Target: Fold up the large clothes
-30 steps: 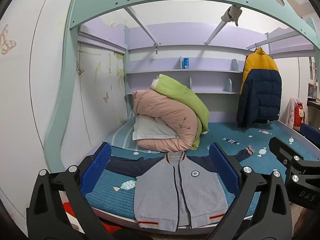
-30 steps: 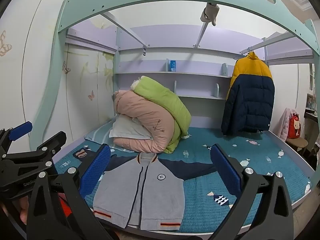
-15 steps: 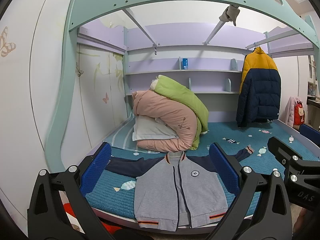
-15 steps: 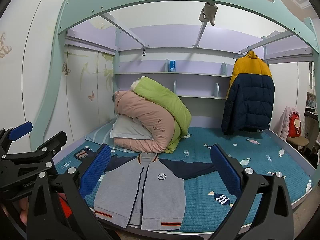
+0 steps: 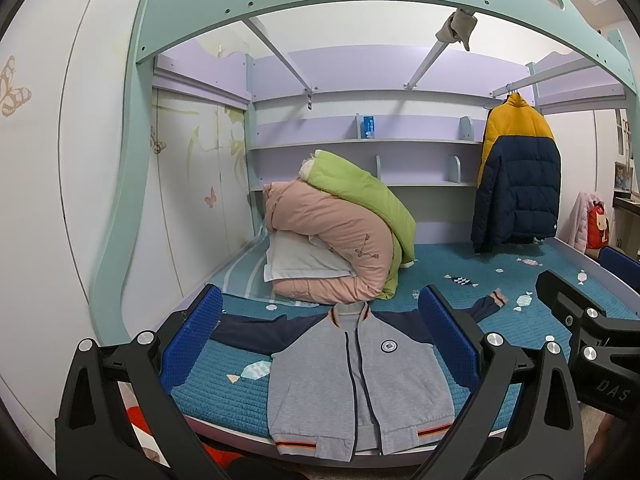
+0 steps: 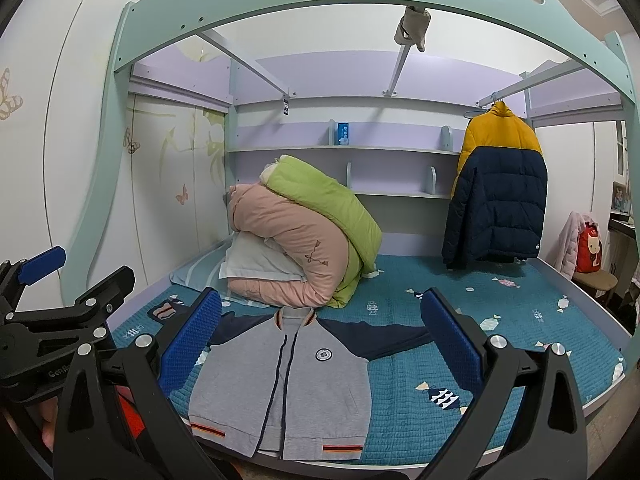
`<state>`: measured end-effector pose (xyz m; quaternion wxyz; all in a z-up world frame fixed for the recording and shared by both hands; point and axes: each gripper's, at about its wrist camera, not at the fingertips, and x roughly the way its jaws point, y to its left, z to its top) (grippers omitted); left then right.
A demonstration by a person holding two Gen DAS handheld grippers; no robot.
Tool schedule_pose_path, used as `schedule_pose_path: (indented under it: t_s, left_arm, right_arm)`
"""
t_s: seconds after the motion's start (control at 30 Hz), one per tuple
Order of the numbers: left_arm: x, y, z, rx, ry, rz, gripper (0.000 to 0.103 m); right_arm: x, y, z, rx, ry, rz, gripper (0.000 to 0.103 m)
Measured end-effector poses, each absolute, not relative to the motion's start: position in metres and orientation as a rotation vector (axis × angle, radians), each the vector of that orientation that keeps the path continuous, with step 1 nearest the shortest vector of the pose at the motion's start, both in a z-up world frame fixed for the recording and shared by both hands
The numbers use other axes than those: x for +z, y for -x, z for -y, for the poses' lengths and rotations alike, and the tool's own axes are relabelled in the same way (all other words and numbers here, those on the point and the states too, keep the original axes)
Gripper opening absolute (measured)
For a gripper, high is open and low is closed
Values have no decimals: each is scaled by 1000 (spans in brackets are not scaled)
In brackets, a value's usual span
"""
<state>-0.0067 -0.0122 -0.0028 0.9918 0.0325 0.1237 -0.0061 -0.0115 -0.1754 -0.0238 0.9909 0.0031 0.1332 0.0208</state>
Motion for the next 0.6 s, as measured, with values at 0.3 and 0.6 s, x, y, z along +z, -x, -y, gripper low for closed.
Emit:
schedule_pose_path:
  t_s: [0.3, 0.6]
  left_arm:
    - [-1, 11, 17, -13, -70, -248, 98]
    - [-2, 11, 17, -14, -71, -248, 98]
  right_arm:
    - [-24, 12, 177, 42, -8, -264, 96]
    - [-24, 13, 177, 42, -10, -264, 96]
